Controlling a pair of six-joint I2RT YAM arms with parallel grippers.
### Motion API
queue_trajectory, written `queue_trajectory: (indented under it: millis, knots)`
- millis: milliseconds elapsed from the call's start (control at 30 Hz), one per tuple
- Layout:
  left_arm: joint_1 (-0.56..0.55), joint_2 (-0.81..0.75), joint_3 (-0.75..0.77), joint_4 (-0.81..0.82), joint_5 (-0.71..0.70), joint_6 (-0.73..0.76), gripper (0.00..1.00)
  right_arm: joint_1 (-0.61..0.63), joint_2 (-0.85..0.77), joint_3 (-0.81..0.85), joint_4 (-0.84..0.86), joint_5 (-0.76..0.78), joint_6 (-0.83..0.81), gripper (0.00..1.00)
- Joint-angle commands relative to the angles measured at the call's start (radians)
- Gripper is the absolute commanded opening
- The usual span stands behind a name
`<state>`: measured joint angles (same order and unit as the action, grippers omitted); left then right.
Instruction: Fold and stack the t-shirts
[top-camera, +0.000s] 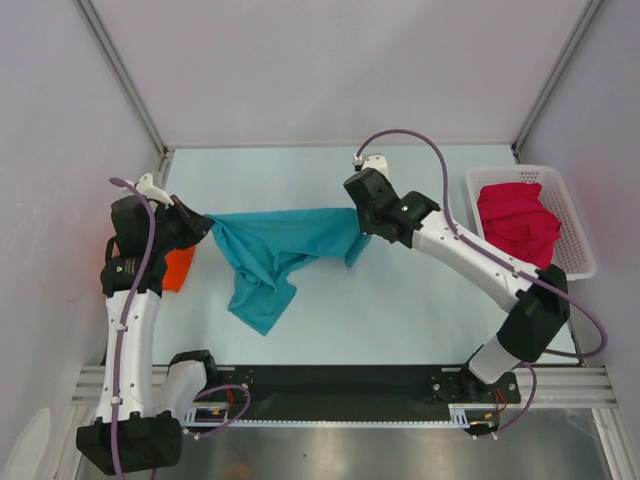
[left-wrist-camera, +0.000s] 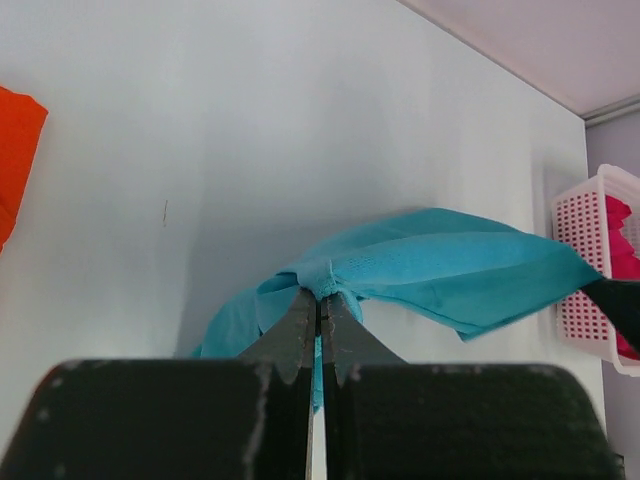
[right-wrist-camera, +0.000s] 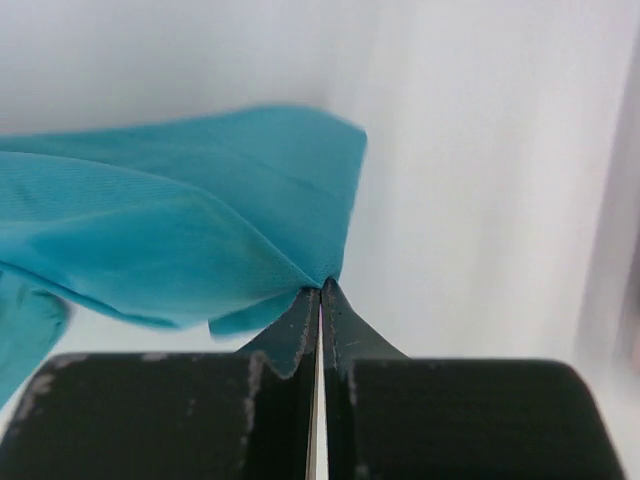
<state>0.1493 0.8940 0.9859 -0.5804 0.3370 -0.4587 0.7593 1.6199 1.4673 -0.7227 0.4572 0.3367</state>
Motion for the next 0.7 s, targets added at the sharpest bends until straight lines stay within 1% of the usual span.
queue_trajectory:
  millis: [0, 167, 300, 367, 467, 500, 567, 600, 633, 667]
  knots:
    - [0.012, -0.044, 0.102, -0.048, 0.056, 0.034, 0.00, 0.052, -0.130, 0.106, -0.084, 0.176, 0.016, 0.00]
    - [0.012, -0.073, 0.203, -0.101, 0.062, 0.014, 0.00, 0.109, -0.219, 0.166, -0.142, 0.274, 0.035, 0.00]
    - [0.012, -0.083, 0.295, -0.134, 0.069, -0.017, 0.00, 0.166, -0.259, 0.232, -0.190, 0.351, 0.070, 0.00]
    - [0.012, -0.073, 0.356, -0.145, 0.085, -0.032, 0.00, 0.172, -0.273, 0.245, -0.204, 0.357, 0.071, 0.00]
    - [0.012, -0.035, 0.395, -0.145, 0.099, -0.046, 0.00, 0.152, -0.273, 0.243, -0.199, 0.359, 0.056, 0.00]
    - [0.012, -0.014, 0.387, -0.124, 0.096, -0.051, 0.00, 0.129, -0.266, 0.237, -0.196, 0.319, 0.055, 0.00]
    - [0.015, 0.019, 0.334, -0.090, 0.106, -0.066, 0.00, 0.031, -0.236, 0.190, -0.175, 0.243, 0.051, 0.00]
    - [0.016, 0.057, 0.307, -0.041, 0.114, -0.070, 0.00, -0.004, -0.226, 0.161, -0.158, 0.141, 0.053, 0.00]
    - [0.018, 0.077, 0.277, -0.010, 0.119, -0.078, 0.00, -0.067, -0.207, 0.130, -0.109, 0.094, 0.053, 0.00]
    - [0.018, 0.100, 0.222, 0.014, 0.112, -0.083, 0.00, -0.090, -0.190, 0.072, -0.086, 0.053, 0.053, 0.00]
